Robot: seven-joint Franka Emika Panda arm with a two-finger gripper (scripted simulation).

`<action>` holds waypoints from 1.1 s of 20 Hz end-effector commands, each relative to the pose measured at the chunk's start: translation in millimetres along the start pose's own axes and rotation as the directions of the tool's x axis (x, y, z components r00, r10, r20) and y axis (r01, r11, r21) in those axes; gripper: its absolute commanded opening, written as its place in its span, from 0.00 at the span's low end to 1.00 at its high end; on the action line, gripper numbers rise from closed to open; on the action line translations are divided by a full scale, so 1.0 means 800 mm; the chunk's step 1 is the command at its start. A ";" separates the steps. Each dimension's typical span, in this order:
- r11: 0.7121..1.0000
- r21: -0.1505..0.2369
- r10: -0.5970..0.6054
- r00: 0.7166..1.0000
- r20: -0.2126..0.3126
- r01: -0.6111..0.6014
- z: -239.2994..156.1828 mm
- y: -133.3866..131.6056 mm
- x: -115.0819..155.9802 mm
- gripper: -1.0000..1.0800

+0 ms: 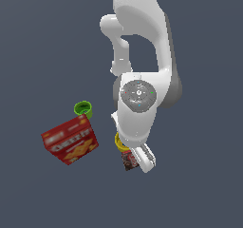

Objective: Pick up a designated object from a clutter of objects.

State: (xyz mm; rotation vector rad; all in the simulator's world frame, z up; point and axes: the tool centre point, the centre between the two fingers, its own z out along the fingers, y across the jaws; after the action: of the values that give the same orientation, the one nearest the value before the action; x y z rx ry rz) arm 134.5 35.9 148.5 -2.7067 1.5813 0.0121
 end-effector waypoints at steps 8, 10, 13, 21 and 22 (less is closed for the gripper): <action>0.990 0.000 0.144 0.989 -0.008 -0.144 0.033 -0.016 0.003 0.96; 0.987 0.000 0.159 0.987 -0.009 -0.159 0.036 -0.017 0.004 0.96; 0.985 0.000 0.172 0.985 -0.010 -0.172 0.040 -0.019 0.004 0.96; 0.985 -0.001 0.171 0.985 -0.010 -0.171 0.054 -0.018 0.003 0.96; 0.985 -0.001 0.172 0.985 -0.010 -0.172 0.060 -0.018 0.004 0.96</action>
State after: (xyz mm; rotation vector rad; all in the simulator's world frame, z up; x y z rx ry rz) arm 148.9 41.0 107.1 -2.5654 1.8118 -0.0011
